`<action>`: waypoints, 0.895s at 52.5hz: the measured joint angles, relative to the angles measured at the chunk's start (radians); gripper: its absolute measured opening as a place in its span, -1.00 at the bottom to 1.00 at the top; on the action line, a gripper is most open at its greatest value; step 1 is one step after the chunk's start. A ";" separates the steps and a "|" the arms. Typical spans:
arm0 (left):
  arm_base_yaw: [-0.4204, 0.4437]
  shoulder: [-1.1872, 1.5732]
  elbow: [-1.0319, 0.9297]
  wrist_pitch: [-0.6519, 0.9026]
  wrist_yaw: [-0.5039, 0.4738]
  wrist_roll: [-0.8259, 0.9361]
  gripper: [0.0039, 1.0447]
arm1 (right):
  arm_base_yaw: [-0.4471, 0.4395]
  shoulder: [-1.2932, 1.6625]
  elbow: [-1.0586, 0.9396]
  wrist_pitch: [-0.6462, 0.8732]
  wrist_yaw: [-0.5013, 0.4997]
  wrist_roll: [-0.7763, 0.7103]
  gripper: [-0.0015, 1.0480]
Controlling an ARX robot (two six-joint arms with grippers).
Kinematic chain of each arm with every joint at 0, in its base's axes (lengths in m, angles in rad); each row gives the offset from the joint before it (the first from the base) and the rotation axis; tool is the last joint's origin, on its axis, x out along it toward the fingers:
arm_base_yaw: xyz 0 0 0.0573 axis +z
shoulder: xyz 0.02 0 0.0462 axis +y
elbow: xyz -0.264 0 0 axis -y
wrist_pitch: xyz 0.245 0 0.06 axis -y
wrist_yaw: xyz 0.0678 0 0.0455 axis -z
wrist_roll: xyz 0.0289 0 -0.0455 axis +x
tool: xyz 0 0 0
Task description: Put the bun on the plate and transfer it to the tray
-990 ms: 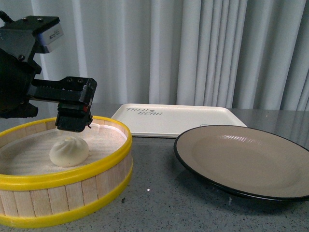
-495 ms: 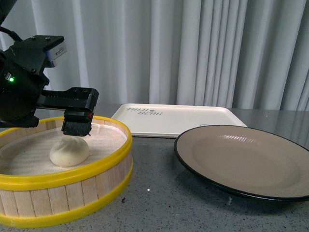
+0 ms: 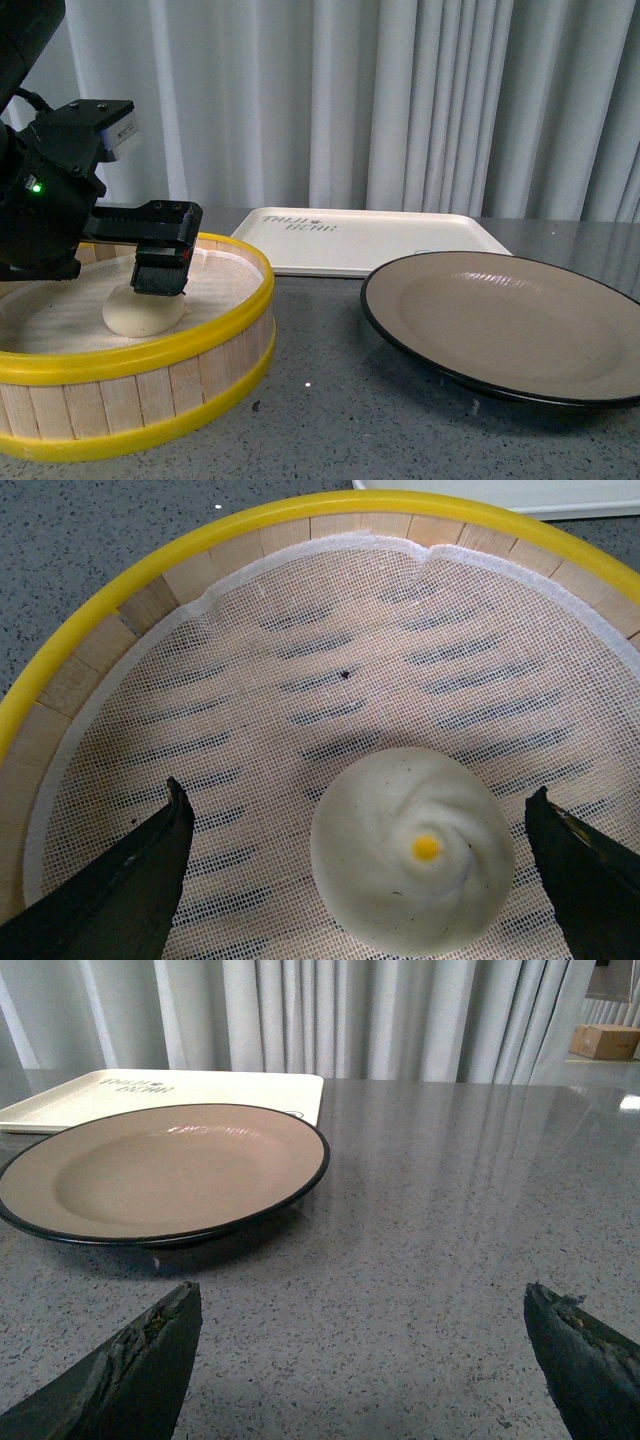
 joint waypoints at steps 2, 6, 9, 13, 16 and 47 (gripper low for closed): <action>-0.001 0.003 0.000 0.001 0.000 -0.002 0.88 | 0.000 0.000 0.000 0.000 0.000 0.000 0.84; -0.004 0.009 0.000 0.004 -0.001 -0.005 0.88 | 0.000 0.000 0.000 0.000 0.000 0.000 0.84; -0.006 0.013 0.000 0.006 -0.001 -0.006 0.88 | 0.000 0.000 0.000 0.000 0.000 0.000 0.84; -0.012 0.021 0.000 0.012 -0.006 -0.008 0.88 | 0.000 0.000 0.000 0.000 0.000 0.000 0.84; -0.017 0.026 0.000 0.012 -0.008 -0.010 0.88 | 0.000 0.000 0.000 0.000 0.000 0.000 0.84; -0.055 -0.015 -0.004 0.067 -0.011 0.020 -0.79 | 0.000 0.000 0.000 0.000 0.000 0.000 0.84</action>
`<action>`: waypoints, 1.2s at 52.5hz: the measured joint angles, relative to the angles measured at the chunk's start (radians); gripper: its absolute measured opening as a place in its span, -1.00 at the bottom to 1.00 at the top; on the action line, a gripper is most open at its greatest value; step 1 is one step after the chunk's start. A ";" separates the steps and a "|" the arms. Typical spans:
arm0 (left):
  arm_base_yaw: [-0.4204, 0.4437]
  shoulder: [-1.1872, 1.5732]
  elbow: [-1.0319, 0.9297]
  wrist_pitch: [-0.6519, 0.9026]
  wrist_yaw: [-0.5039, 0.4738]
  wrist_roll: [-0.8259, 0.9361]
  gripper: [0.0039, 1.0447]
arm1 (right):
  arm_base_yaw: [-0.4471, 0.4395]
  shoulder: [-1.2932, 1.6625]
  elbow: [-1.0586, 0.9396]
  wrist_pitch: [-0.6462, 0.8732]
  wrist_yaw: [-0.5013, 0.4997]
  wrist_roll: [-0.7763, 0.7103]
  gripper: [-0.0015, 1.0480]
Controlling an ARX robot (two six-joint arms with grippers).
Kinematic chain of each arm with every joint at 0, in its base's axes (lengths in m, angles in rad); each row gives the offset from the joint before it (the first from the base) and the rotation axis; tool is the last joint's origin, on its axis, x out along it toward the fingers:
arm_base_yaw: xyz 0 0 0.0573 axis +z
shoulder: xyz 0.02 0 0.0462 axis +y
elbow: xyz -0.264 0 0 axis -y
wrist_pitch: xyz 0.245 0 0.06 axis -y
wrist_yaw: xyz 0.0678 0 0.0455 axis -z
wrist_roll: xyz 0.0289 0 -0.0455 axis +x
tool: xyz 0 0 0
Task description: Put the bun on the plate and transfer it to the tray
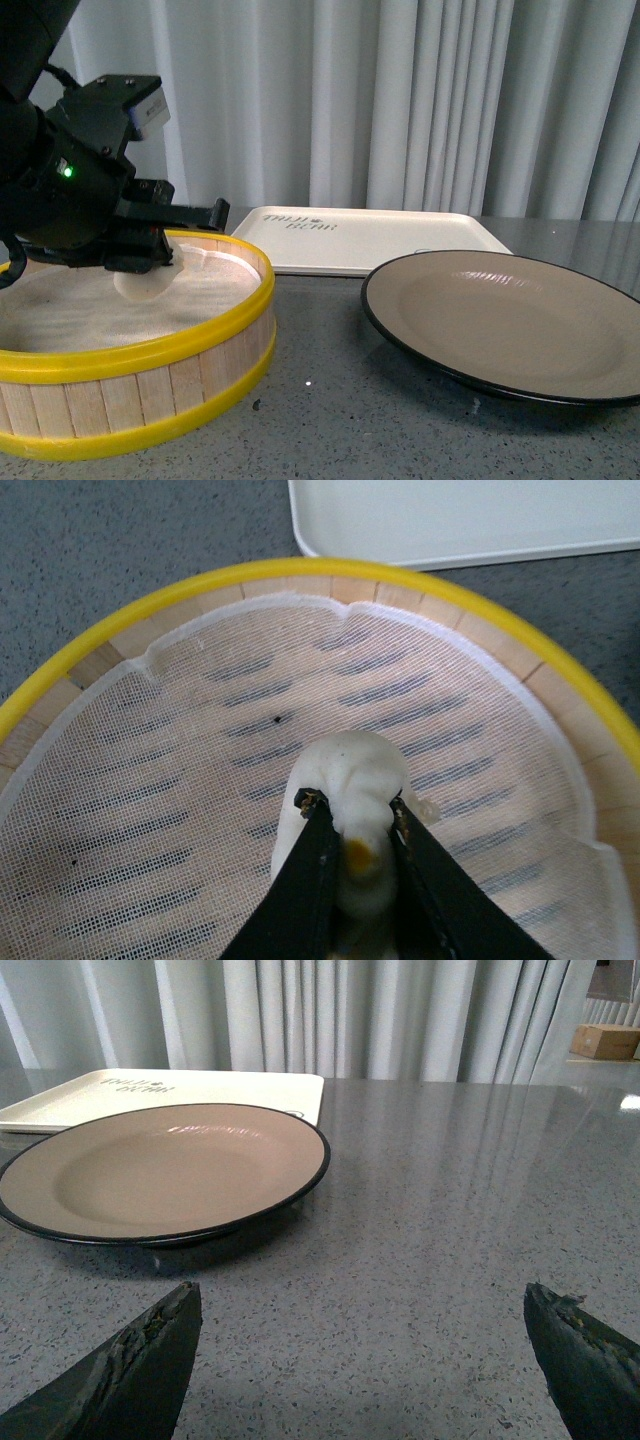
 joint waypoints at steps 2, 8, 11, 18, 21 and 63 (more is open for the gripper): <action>-0.008 -0.010 0.000 0.006 0.001 0.002 -0.85 | 0.000 0.000 0.000 0.000 0.000 0.000 0.84; -0.039 -0.030 0.011 0.024 -0.004 0.030 -0.90 | 0.000 0.000 0.000 0.000 0.000 0.000 0.84; -0.063 -0.033 0.021 0.043 -0.009 0.063 -0.90 | 0.000 0.000 0.000 0.000 0.000 0.000 0.84; -0.128 -0.018 0.074 0.055 0.005 0.111 -0.90 | 0.000 0.000 0.000 0.000 0.000 0.000 0.84; -0.158 -0.003 0.098 0.067 0.011 0.130 -0.90 | 0.000 0.000 0.000 0.000 0.000 0.000 0.84; -0.386 0.388 0.481 -0.130 0.152 0.261 -0.90 | 0.000 0.000 0.000 0.000 0.000 0.000 0.84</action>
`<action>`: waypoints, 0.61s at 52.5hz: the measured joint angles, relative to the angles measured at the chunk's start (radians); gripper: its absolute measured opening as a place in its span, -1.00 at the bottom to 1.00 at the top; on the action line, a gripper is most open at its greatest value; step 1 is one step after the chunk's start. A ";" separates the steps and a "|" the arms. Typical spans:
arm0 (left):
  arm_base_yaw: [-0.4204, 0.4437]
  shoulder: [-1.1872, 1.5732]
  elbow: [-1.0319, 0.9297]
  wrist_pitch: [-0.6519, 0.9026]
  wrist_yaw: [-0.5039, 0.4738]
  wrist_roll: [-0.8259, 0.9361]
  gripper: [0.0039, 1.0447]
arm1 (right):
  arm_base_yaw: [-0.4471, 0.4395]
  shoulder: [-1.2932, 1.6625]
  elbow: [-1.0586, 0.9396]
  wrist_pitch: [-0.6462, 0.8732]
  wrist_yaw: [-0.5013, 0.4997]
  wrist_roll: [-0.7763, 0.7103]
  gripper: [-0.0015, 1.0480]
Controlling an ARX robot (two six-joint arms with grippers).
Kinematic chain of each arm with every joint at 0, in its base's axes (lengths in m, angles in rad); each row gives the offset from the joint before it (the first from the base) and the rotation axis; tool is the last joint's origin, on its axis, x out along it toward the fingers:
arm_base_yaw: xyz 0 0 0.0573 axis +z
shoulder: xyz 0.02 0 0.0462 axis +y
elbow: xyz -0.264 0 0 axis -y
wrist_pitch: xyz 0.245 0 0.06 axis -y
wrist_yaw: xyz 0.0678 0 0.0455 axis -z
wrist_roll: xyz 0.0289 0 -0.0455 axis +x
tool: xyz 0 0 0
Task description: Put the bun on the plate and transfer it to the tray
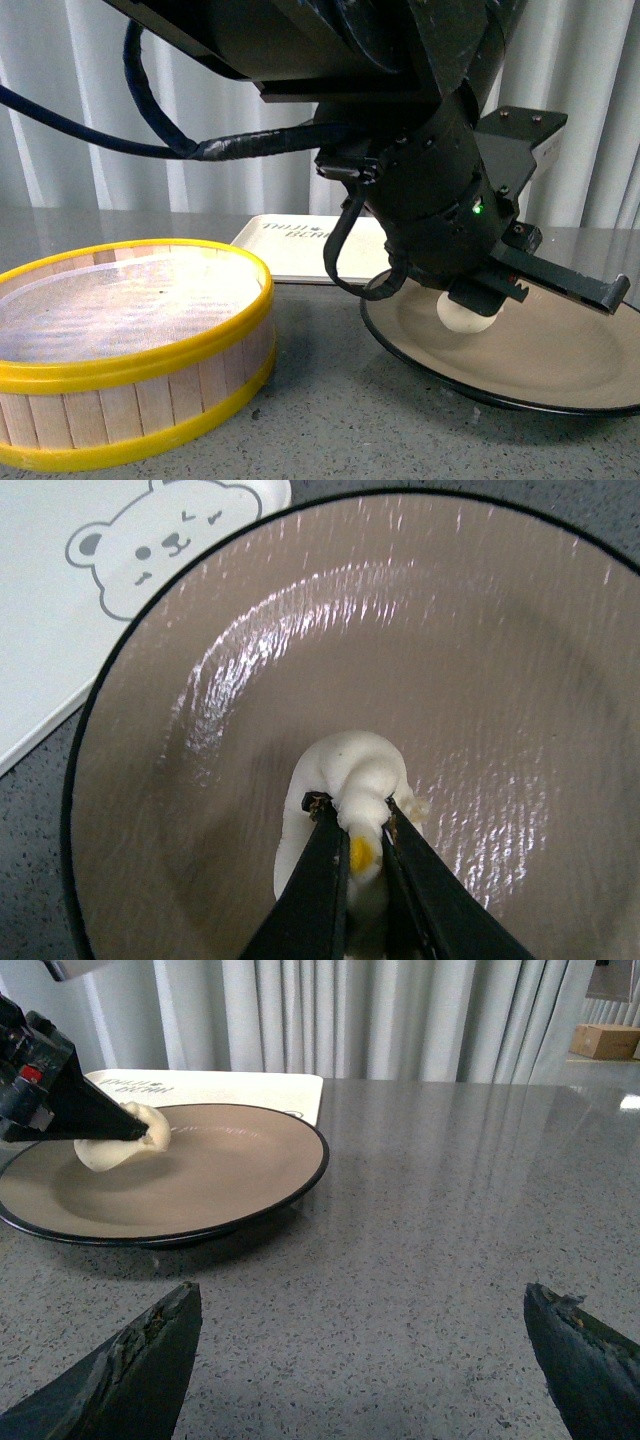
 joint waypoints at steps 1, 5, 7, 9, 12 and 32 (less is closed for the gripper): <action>-0.001 0.003 0.002 -0.002 -0.002 -0.002 -0.90 | 0.000 0.000 0.000 0.000 0.000 0.000 0.84; -0.009 0.020 0.004 -0.005 -0.021 -0.003 -0.90 | 0.000 0.000 0.000 0.000 0.000 0.000 0.84; -0.012 0.029 0.005 -0.006 -0.027 -0.006 -0.90 | 0.000 0.000 0.000 0.000 0.000 0.000 0.84; -0.014 0.035 0.005 -0.005 -0.032 -0.007 -0.90 | 0.000 0.000 0.000 0.000 0.000 0.000 0.84; -0.017 0.043 0.011 -0.009 -0.047 -0.010 -0.84 | 0.000 0.000 0.000 0.000 0.000 0.000 0.84; -0.023 0.051 0.067 -0.043 0.033 -0.158 0.57 | 0.000 0.000 0.000 0.000 0.000 0.000 0.84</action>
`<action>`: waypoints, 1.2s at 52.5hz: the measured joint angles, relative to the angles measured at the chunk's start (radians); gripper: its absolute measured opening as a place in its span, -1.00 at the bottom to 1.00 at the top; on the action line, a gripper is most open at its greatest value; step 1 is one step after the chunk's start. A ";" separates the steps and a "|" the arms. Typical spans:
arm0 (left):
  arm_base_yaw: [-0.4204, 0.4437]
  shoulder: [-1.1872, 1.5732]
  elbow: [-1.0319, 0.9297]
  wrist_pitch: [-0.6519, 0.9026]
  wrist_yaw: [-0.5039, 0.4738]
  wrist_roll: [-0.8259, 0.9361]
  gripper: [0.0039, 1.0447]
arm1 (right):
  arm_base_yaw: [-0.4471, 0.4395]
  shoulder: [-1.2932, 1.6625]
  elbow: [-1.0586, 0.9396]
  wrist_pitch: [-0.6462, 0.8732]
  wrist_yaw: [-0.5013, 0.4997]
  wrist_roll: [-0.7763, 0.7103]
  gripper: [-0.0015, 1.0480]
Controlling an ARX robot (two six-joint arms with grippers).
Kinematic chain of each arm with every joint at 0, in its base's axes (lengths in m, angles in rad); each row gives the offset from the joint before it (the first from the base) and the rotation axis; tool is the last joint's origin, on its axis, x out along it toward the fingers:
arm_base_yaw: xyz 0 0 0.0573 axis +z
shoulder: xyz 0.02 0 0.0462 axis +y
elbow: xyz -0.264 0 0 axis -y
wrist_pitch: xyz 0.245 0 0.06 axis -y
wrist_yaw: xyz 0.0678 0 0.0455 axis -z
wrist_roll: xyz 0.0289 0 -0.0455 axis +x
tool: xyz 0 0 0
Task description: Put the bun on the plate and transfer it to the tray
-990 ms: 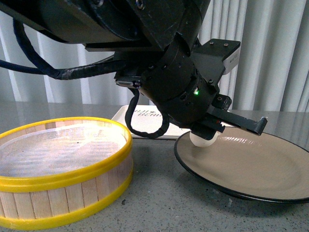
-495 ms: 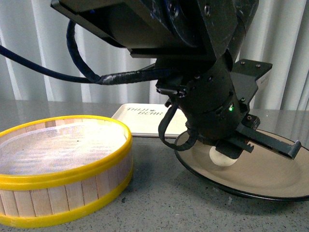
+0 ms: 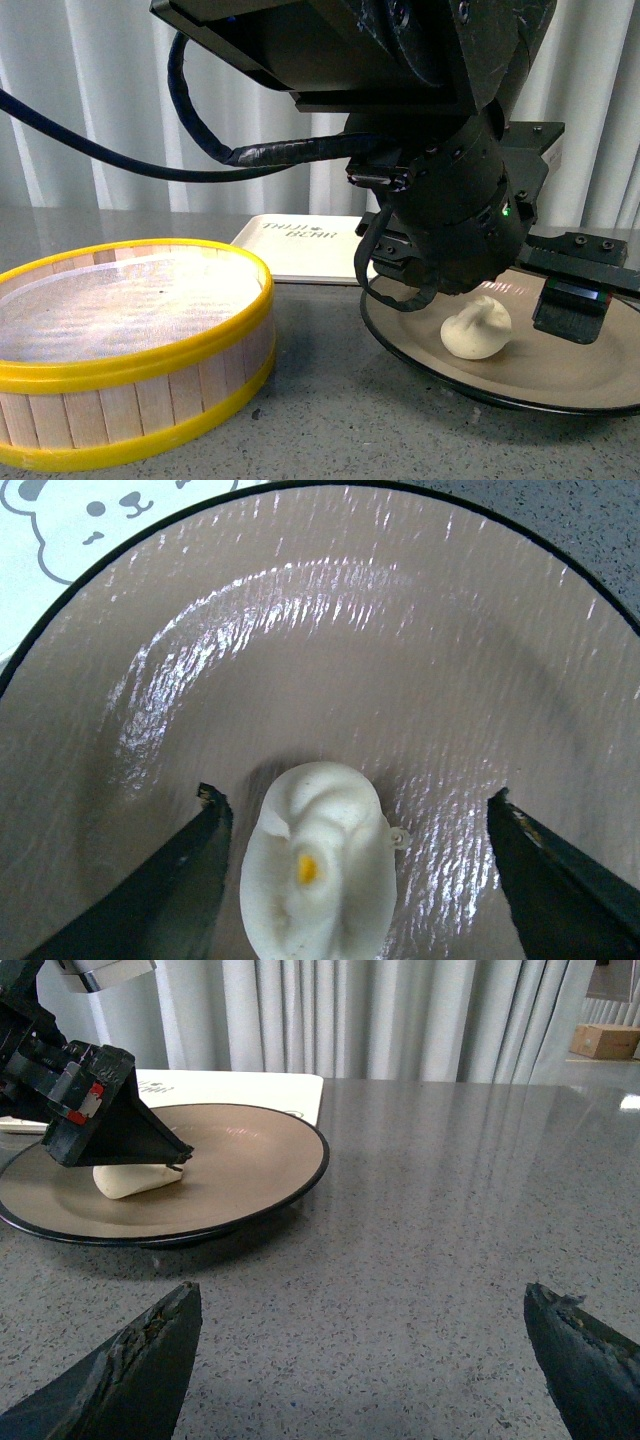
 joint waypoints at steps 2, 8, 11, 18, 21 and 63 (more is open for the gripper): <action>0.001 0.000 0.000 0.000 0.001 -0.004 0.67 | 0.000 0.000 0.000 0.000 0.000 0.000 0.84; 0.006 -0.002 -0.001 0.003 0.000 -0.019 0.91 | 0.000 0.000 0.000 0.000 0.000 0.000 0.84; 0.011 -0.006 -0.004 0.013 0.000 -0.031 0.87 | 0.000 0.000 0.000 0.000 0.000 0.000 0.84; 0.032 -0.032 -0.015 0.040 -0.005 -0.056 0.88 | 0.000 0.000 0.000 0.000 0.000 0.000 0.84; 0.047 -0.049 -0.026 0.058 -0.014 -0.068 0.88 | 0.000 0.000 0.000 0.000 0.000 0.000 0.84; 0.497 -0.451 -0.556 0.593 -0.209 -0.112 0.46 | 0.000 0.000 0.000 0.000 0.000 0.000 0.84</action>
